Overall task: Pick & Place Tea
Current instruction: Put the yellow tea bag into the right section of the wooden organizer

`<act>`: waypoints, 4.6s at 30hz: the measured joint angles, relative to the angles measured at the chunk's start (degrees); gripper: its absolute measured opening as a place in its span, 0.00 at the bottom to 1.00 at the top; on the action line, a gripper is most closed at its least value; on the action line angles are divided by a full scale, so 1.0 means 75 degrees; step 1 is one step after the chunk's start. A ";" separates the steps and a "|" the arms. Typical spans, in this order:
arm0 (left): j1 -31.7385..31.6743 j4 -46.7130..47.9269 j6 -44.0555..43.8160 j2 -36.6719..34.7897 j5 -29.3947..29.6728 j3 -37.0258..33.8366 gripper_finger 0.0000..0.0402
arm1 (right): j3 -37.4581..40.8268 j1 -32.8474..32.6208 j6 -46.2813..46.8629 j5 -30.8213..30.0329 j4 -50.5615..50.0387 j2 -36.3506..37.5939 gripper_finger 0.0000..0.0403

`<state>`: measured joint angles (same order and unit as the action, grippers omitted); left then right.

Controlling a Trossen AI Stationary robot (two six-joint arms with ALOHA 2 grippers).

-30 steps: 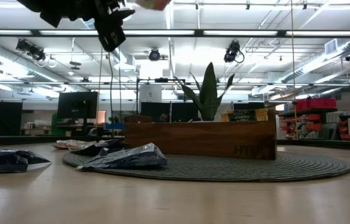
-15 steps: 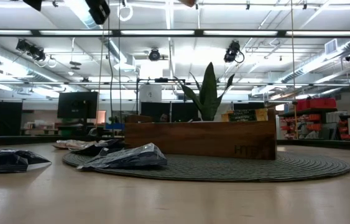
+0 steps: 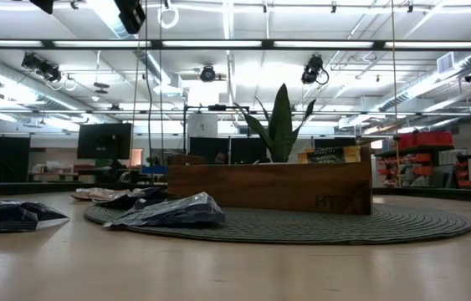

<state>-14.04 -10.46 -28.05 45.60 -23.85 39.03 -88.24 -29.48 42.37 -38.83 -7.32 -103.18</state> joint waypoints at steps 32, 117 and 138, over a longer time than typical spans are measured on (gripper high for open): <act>0.0000 -0.0064 -0.0178 0.0000 0.0329 0.0000 0.45 | 0.6318 -0.0236 0.0678 -0.2218 0.3727 0.2416 0.00; 0.0002 -0.0013 -0.0563 0.0001 0.1360 0.0000 0.45 | 0.5059 0.3148 0.2228 0.5620 -0.2607 0.3768 0.39; 0.0000 0.0078 -0.0557 0.0015 0.1357 0.0001 0.45 | 0.5062 0.3116 0.1968 0.5849 -0.2241 0.2702 0.29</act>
<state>-14.04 -9.88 -32.23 45.71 -13.67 39.03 -50.28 -6.11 57.14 5.03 -24.13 -82.91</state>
